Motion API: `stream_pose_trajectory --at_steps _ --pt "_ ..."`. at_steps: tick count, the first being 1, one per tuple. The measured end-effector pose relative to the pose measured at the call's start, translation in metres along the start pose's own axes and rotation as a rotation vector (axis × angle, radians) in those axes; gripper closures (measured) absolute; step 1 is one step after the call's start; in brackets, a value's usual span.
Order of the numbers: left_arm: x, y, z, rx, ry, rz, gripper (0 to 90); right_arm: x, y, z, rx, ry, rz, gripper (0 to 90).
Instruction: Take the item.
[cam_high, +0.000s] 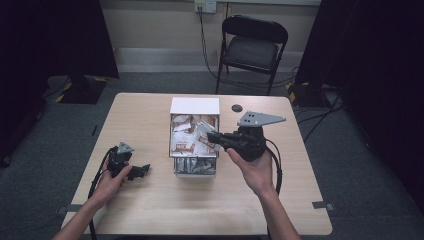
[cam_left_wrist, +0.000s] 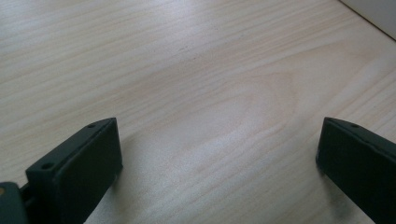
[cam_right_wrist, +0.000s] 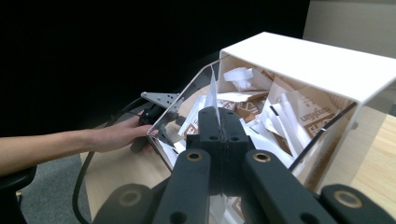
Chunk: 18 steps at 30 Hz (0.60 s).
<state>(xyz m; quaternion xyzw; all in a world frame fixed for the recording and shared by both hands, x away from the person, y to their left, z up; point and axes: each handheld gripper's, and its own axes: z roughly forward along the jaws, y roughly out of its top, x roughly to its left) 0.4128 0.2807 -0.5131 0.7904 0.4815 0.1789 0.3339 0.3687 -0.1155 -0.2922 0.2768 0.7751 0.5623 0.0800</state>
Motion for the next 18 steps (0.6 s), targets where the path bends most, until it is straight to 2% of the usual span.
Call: stream_pose_trajectory --at_steps 13,18 --pt "0.000 0.000 0.000 -0.001 0.000 0.000 0.0 -0.002 0.004 -0.014 -0.005 -0.027 -0.002 90.0" --pt "0.000 0.000 0.000 -0.001 0.000 -0.001 0.0 -0.003 0.005 -0.025 -0.018 -0.050 -0.004 90.0"
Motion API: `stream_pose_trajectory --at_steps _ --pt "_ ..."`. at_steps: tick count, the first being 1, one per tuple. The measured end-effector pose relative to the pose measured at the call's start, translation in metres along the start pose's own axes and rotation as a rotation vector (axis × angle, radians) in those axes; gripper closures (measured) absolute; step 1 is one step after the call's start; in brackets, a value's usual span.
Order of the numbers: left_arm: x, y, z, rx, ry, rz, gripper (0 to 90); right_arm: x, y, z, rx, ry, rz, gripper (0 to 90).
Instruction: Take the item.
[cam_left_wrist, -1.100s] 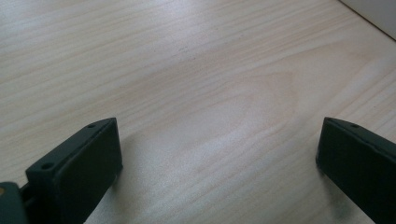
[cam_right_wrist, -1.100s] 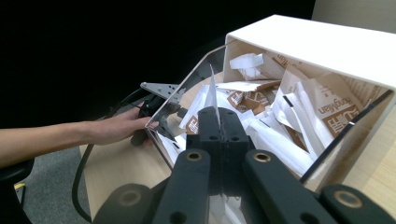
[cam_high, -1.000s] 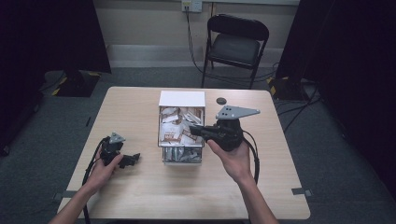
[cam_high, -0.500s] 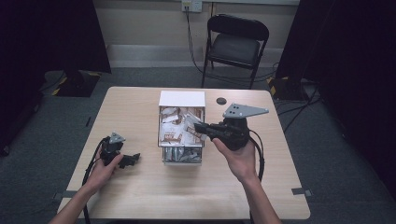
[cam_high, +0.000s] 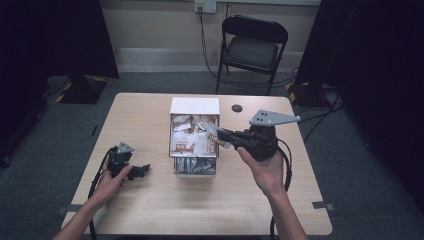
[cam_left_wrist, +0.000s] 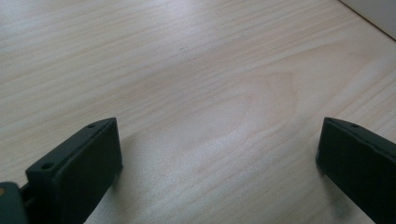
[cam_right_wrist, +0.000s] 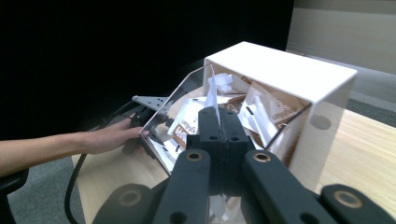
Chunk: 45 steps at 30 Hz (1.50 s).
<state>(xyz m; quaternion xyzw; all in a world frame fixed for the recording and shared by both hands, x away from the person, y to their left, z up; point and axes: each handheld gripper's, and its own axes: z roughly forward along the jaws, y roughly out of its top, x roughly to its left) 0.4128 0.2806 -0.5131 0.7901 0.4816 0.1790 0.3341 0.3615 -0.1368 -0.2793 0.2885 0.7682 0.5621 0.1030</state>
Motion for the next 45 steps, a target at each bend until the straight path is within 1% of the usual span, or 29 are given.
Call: stream_pose_trajectory --at_steps 3,6,7,8,12,17,19,21,24,29,32,33,37,45 --pt "0.000 0.000 0.000 -0.002 0.000 -0.003 0.0 -0.002 -0.001 -0.005 -0.007 -0.010 0.003 90.0" --pt "0.000 0.000 0.000 0.000 0.000 0.003 0.0 -0.005 -0.004 -0.010 -0.013 -0.013 0.013 90.0" --pt "0.000 0.000 0.000 -0.003 -0.001 -0.004 0.0 -0.007 -0.006 -0.012 -0.015 -0.019 0.019 90.0" --pt "0.000 0.000 0.000 0.001 0.001 0.003 0.0 -0.011 -0.009 -0.014 -0.013 -0.026 0.030 90.0" --pt "0.000 0.000 0.000 -0.003 0.000 -0.004 0.0 -0.015 -0.013 -0.018 -0.007 -0.044 0.039 90.0" --pt "0.000 0.000 0.000 0.001 0.002 0.003 0.0 -0.021 -0.017 -0.025 0.002 -0.071 0.051 90.0" --pt "0.000 0.000 0.000 -0.002 0.000 -0.002 0.0 -0.024 -0.020 -0.028 0.007 -0.086 0.056 90.0" --pt "0.000 0.000 0.000 0.001 0.001 0.003 0.0 -0.028 -0.024 -0.029 0.013 -0.095 0.063 90.0" --pt "0.000 0.000 0.000 -0.003 0.000 -0.003 0.0 -0.032 -0.030 -0.028 0.020 -0.102 0.075 90.0" --pt "0.000 0.000 0.000 -0.003 -0.001 -0.003 0.0 -0.036 -0.034 -0.025 0.030 -0.116 0.078 90.0" --pt "0.000 0.000 0.000 0.000 0.001 0.003 0.0 -0.041 -0.040 -0.021 0.047 -0.131 0.085 90.0" --pt "0.000 0.000 0.000 -0.003 -0.001 -0.003 0.0 -0.041 -0.040 -0.021 0.047 -0.131 0.085 90.0" --pt "0.000 0.000 0.000 -0.003 -0.001 -0.003 0.0 -0.045 -0.044 -0.016 0.063 -0.139 0.085 90.0" --pt "0.000 0.000 0.000 0.000 0.002 0.003 0.0 -0.053 -0.054 -0.010 0.087 -0.146 0.097 90.0"
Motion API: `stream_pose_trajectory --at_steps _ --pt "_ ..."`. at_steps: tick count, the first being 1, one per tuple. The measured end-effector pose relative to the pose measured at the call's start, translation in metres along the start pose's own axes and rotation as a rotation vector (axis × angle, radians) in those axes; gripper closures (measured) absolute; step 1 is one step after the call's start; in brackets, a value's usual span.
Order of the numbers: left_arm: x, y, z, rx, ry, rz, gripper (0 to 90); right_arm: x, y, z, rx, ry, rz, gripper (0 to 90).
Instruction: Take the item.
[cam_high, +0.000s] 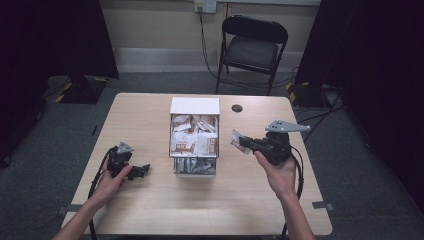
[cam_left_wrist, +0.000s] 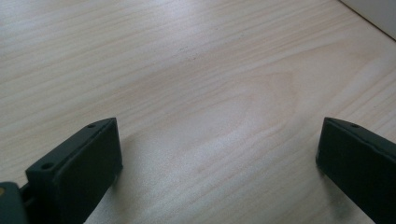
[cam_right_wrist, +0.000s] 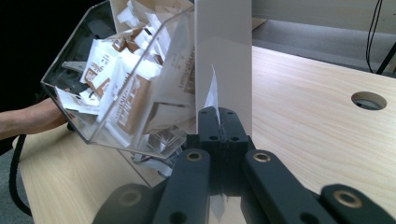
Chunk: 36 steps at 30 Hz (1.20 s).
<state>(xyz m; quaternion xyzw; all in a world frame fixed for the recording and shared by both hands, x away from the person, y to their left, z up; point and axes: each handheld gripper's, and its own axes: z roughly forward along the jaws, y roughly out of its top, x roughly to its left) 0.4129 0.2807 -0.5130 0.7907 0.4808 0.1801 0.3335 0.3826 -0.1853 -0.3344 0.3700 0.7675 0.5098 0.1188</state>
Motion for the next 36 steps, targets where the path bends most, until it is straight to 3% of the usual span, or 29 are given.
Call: stream_pose_trajectory --at_steps 36 --pt "0.000 0.000 0.000 -0.003 -0.002 -0.006 0.0 -0.023 -0.032 0.037 0.106 -0.037 0.022 90.0"
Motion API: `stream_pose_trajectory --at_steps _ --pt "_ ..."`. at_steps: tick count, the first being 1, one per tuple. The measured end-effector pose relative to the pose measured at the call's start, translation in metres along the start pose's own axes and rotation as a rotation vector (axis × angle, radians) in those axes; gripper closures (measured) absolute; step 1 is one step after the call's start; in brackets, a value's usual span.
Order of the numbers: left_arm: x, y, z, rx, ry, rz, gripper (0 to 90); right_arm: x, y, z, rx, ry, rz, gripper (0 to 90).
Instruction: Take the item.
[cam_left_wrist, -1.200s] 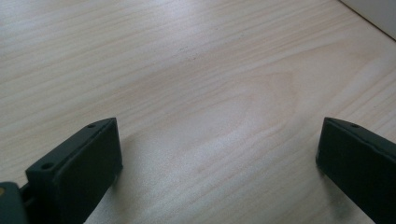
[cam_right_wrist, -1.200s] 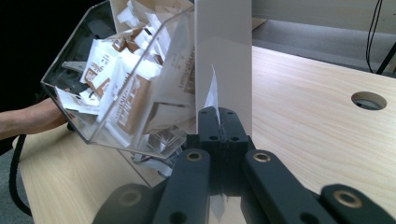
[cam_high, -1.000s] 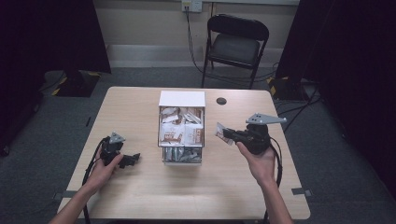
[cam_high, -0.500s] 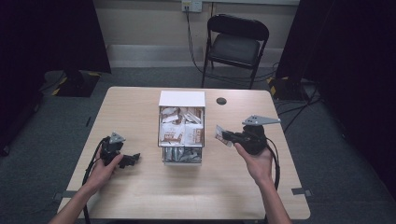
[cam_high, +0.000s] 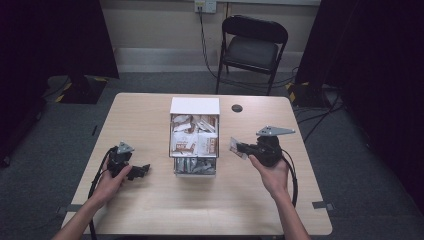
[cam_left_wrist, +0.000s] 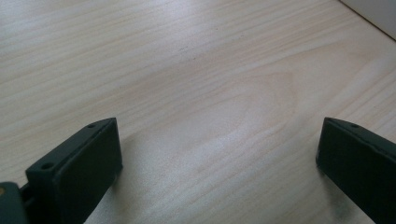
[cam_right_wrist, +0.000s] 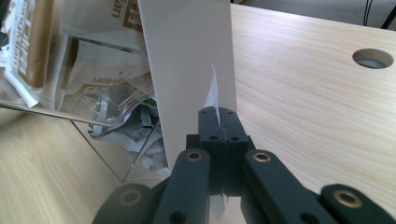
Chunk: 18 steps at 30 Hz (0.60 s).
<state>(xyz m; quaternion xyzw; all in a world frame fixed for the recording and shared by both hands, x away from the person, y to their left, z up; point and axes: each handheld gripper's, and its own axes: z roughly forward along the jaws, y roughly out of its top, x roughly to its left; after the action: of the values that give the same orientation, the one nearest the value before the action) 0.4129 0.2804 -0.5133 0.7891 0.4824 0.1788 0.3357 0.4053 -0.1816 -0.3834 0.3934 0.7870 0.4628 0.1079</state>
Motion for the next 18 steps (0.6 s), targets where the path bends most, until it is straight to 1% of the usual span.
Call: stream_pose_trajectory --at_steps 3,6,8,10,13,15,16,17,18 --pt "0.000 0.000 0.000 0.000 0.000 0.000 0.0 -0.003 -0.003 0.007 0.022 0.000 0.004 90.0" --pt "0.000 0.000 0.000 0.000 0.000 0.000 0.0 -0.005 -0.003 0.011 0.024 0.003 0.010 90.0" --pt "0.000 0.000 0.000 0.000 0.000 0.000 0.0 -0.008 -0.003 0.014 0.024 0.007 0.022 90.0" --pt "0.000 0.000 0.000 0.000 0.000 0.000 0.0 -0.011 -0.003 0.019 0.037 0.003 0.027 90.0" --pt "0.000 0.000 0.000 0.000 0.000 0.000 0.0 -0.017 -0.002 0.027 0.051 -0.002 0.037 90.0" --pt "0.000 0.000 0.000 0.000 0.000 0.000 0.0 -0.024 -0.004 0.035 0.069 -0.014 0.042 90.0" --pt "0.000 0.000 0.000 0.000 0.000 0.000 0.0 -0.024 -0.004 0.035 0.069 -0.014 0.042 90.0" --pt "0.000 0.000 0.000 0.000 0.000 0.001 0.0 -0.029 -0.005 0.039 0.080 -0.022 0.046 90.0" --pt "0.000 0.000 0.000 0.000 0.000 0.000 0.0 -0.029 -0.005 0.039 0.080 -0.022 0.046 90.0"
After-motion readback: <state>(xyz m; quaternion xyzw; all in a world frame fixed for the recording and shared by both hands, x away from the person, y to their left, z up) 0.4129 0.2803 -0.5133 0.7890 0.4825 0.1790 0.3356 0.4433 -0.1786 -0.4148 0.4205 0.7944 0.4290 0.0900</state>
